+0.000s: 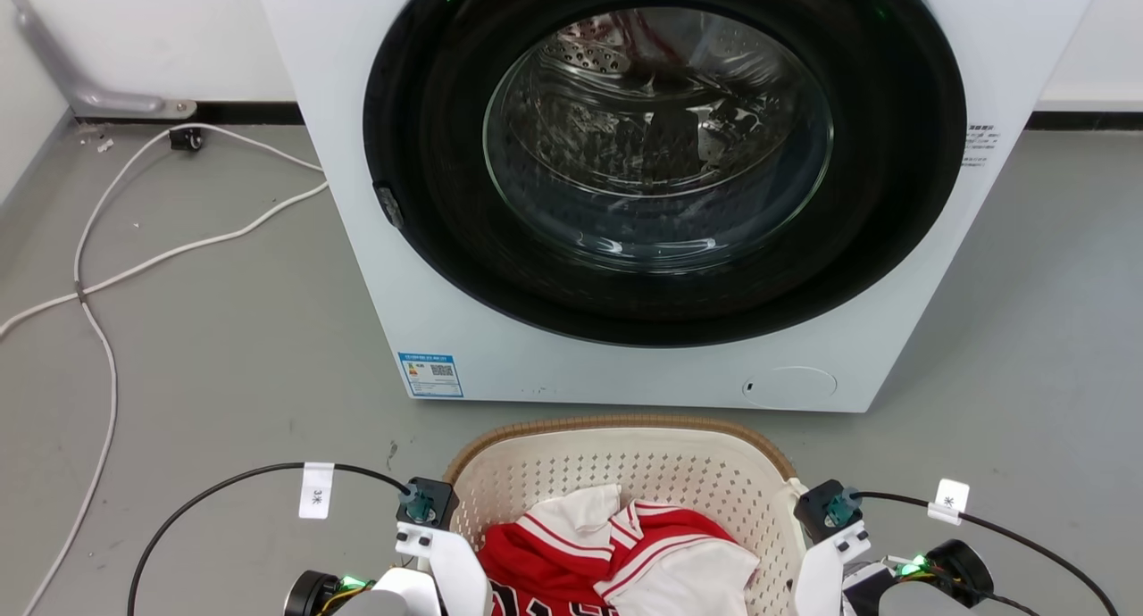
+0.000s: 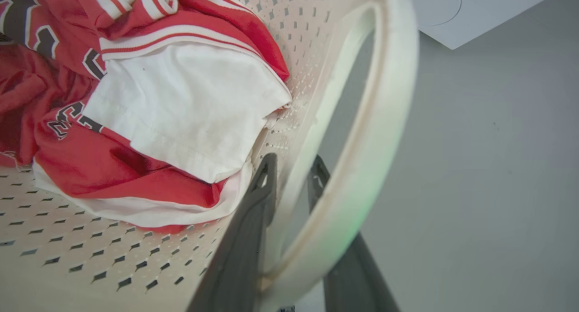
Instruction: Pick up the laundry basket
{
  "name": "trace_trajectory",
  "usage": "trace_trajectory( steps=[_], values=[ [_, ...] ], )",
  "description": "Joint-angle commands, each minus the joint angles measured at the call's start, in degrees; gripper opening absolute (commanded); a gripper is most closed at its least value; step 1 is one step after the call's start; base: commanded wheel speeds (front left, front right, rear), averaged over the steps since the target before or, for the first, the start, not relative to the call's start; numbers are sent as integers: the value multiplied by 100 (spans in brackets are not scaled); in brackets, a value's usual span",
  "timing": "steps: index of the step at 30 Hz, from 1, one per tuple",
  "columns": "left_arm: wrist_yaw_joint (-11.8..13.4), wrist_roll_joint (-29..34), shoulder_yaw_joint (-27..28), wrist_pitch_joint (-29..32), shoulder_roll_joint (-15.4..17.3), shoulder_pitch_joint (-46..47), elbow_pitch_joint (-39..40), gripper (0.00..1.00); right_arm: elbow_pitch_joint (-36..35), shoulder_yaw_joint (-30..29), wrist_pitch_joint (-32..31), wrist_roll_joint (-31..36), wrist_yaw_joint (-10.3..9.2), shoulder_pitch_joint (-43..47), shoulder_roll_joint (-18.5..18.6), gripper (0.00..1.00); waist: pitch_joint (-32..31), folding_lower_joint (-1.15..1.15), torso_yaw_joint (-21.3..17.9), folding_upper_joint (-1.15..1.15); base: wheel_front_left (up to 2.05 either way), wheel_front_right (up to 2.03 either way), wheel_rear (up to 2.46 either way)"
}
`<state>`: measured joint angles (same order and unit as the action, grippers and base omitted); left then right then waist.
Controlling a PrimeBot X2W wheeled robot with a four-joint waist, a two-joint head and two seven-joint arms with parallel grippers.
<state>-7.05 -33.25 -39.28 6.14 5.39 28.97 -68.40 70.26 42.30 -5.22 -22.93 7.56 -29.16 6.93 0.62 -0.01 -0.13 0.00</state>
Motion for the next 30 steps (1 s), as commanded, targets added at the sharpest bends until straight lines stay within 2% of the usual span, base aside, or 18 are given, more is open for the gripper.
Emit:
trace_trajectory(
  steps=[1, 14, 30],
  values=[
    [-68, -75, -109, -19, 96, -59, 29, 0, -34, 145, -31, -104, -13, 95, 186, 0, -46, 1, 2, 0, 0, 0, 0],
    [-69, -525, -548, -151, 148, -59, -37, 0, -117, 783, -5, -713, -13, 41, 347, 0, -110, 1, 13, 0, 0, 0, 0],
    [-69, -947, -965, -303, 206, 59, -146, 0, 6, 1323, 119, -1236, -12, -96, 362, 0, -88, 1, -22, 0, 0, 0, 0]
  ],
)
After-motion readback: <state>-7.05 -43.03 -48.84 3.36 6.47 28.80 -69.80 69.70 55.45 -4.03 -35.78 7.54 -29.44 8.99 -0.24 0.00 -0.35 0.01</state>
